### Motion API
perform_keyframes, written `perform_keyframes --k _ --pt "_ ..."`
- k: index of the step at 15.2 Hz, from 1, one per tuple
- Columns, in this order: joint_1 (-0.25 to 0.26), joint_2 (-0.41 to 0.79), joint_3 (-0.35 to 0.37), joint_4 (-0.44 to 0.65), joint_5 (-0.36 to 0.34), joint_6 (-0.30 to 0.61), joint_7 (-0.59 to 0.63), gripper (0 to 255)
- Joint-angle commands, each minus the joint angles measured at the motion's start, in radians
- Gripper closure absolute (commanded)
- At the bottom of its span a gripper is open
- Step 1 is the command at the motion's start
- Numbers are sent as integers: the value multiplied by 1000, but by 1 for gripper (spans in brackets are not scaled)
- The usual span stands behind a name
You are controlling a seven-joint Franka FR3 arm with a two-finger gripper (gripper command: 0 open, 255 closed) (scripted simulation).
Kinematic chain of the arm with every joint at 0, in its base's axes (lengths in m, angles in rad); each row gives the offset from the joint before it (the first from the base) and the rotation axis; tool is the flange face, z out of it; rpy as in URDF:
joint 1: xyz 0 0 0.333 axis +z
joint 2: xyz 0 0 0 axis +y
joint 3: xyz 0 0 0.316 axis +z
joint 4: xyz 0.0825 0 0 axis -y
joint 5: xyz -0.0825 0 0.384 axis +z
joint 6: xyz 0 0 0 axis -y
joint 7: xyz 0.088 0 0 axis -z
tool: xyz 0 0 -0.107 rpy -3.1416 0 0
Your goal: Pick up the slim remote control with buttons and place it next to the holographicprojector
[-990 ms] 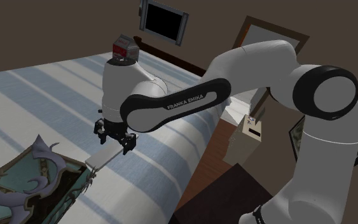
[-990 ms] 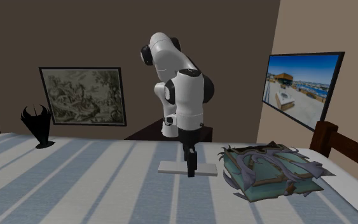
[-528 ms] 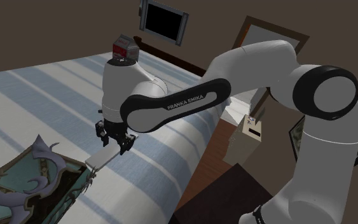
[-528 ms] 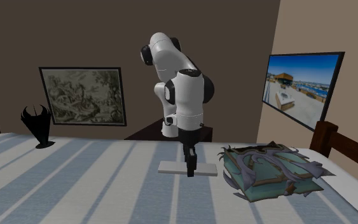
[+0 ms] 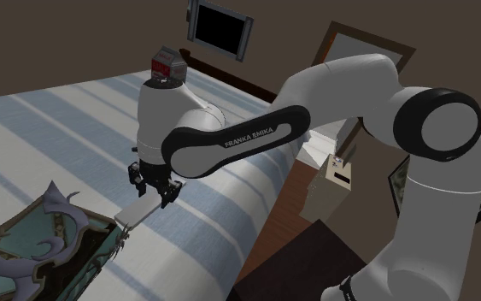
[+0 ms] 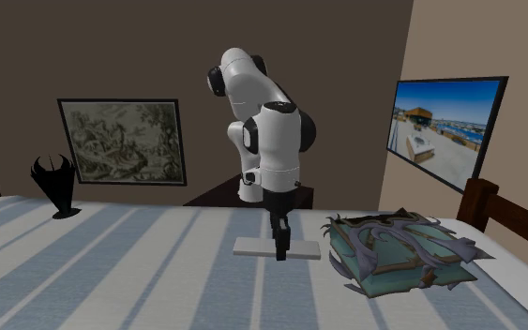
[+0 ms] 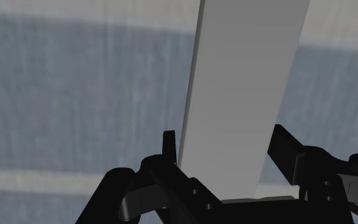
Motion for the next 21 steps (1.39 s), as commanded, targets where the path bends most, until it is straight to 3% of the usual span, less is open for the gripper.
perform_keyframes --k 1,21 --pt "-2 -7 3 3 5 -10 -4 255" --pt "-28 -113 51 138 93 -230 -59 255"
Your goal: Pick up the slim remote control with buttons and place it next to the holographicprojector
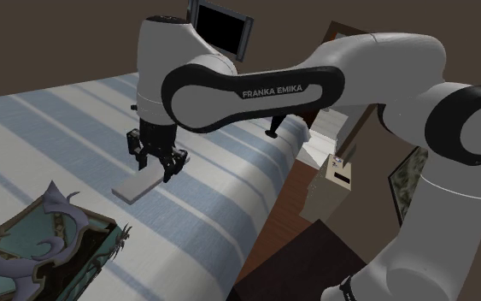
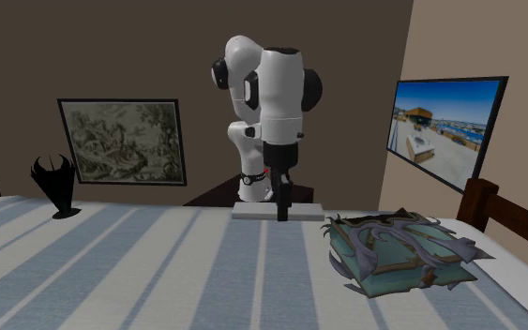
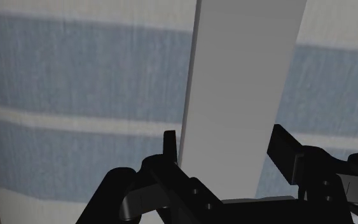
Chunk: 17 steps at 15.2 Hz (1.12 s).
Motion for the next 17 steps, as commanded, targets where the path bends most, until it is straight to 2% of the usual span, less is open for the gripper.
perform_keyframes --k 1,17 --pt "-1 -6 2 23 6 -27 -6 255" --pt "16 -25 16 217 26 -233 -24 255"
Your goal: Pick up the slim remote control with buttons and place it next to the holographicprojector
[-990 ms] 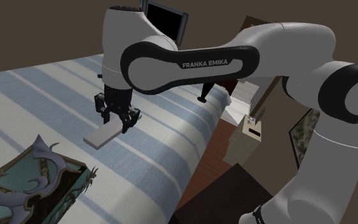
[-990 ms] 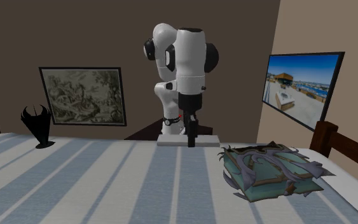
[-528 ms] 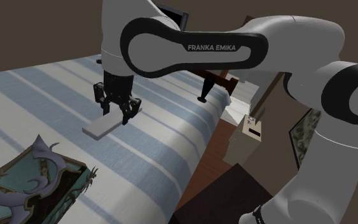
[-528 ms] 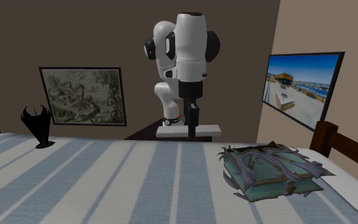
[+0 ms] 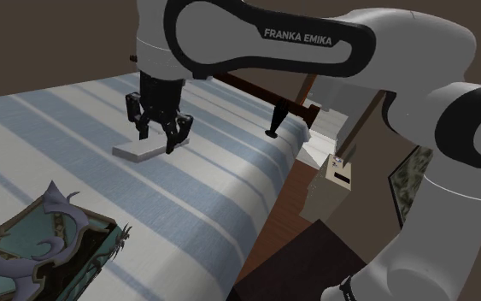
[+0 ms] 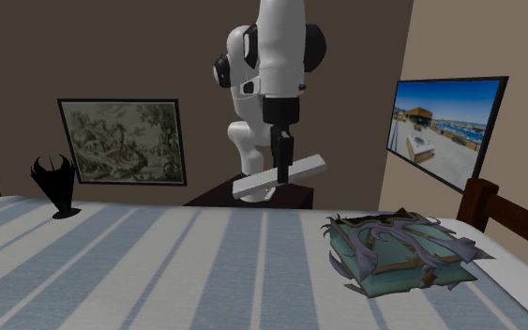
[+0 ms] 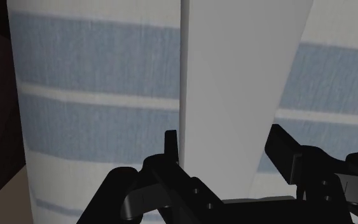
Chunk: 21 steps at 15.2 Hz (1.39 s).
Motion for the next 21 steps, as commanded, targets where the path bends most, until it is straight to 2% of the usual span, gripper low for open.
perform_keyframes --k 1,14,18,21 --pt "6 3 1 31 -1 -28 0 255" --pt "61 48 1 261 -28 -217 3 255" --pt "-76 -83 -4 98 58 -160 -102 255" --pt "-159 -168 -22 5 117 -131 -190 255"
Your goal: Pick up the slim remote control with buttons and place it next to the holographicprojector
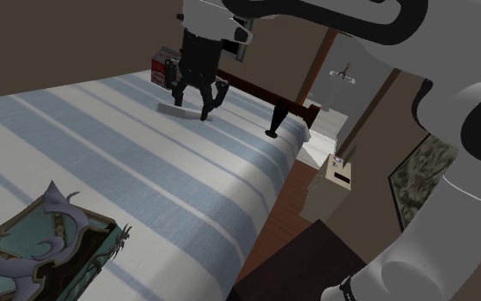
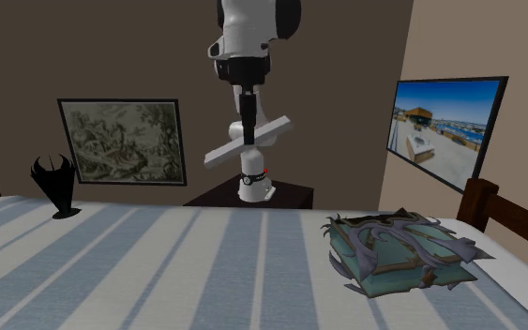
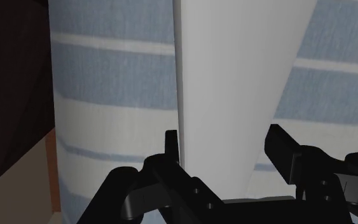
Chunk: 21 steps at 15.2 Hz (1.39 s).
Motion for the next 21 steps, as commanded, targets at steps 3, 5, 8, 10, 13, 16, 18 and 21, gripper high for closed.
perform_keyframes --k 3,5,8,10,13,16,18,21 --pt "-95 -105 -36 -106 73 27 -123 255" --pt "-131 -146 -60 -147 100 36 -184 255" --pt "-179 -198 -99 -198 133 44 -271 255" --pt "-206 -225 -127 -225 148 48 -328 255" --pt "-244 -255 -169 -256 164 51 -410 255" --pt "-279 -273 -211 -276 172 52 -487 255" --pt "-302 -279 -238 -283 173 52 -537 255" --pt "-334 -280 -277 -284 171 51 -609 255"
